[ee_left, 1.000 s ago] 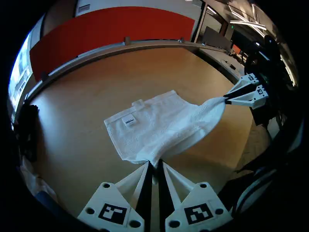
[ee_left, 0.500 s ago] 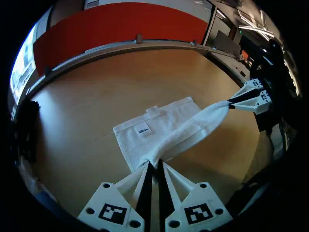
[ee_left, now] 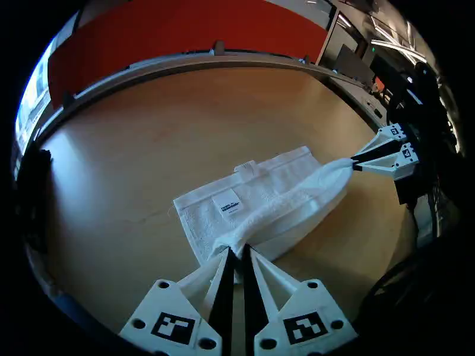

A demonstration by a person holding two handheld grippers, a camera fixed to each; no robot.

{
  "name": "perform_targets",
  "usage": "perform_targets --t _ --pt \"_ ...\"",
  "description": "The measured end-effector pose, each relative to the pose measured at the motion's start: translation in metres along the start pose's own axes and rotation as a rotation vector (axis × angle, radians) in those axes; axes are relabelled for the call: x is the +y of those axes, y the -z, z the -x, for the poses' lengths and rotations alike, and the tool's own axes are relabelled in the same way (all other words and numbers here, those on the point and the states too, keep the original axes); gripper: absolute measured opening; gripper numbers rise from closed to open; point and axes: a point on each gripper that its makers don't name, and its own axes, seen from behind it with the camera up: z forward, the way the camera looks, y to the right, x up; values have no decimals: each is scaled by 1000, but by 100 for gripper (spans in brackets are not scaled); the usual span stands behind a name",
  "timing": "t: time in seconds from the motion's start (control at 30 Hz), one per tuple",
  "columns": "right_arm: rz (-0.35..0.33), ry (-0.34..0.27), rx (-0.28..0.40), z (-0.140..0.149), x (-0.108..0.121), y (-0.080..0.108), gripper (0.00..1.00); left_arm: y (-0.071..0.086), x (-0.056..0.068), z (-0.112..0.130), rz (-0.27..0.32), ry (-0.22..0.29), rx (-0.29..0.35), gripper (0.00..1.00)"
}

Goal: Fold towel

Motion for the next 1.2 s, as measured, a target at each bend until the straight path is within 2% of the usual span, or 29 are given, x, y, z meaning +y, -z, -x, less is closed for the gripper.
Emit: perform_targets --t 0.17,0.43,0.63,0.7,0.77,0.83,0.9,1.1,1.2 --pt "7 -21 -21 6 6 -10 9 -11 -2 2 1 -7 -11 10" --pt "9 -48 -42 12 11 -27 10 -30 -14 0 -35 -28 -16 14" --pt "32 -49 -41 11 19 -37 13 -39 -23 -4 -60 -57 -15 25" --pt "36 -48 -39 10 21 -40 17 -42 -25 -5 -67 -60 -15 32" --pt "41 -45 -38 9 23 -42 25 -43 -27 -7 -73 -61 -14 42" --pt "50 -42 -37 7 26 -45 32 -44 -29 -9 -78 -64 -10 55" --pt "61 -39 -35 6 30 -46 37 -44 -31 -11 -84 -64 -7 77" --pt "107 -19 -33 4 43 -49 47 -44 -41 -15 -109 -56 -3 94" --pt "121 -10 -29 1 48 -49 61 -42 -45 -18 -122 -56 2 94"
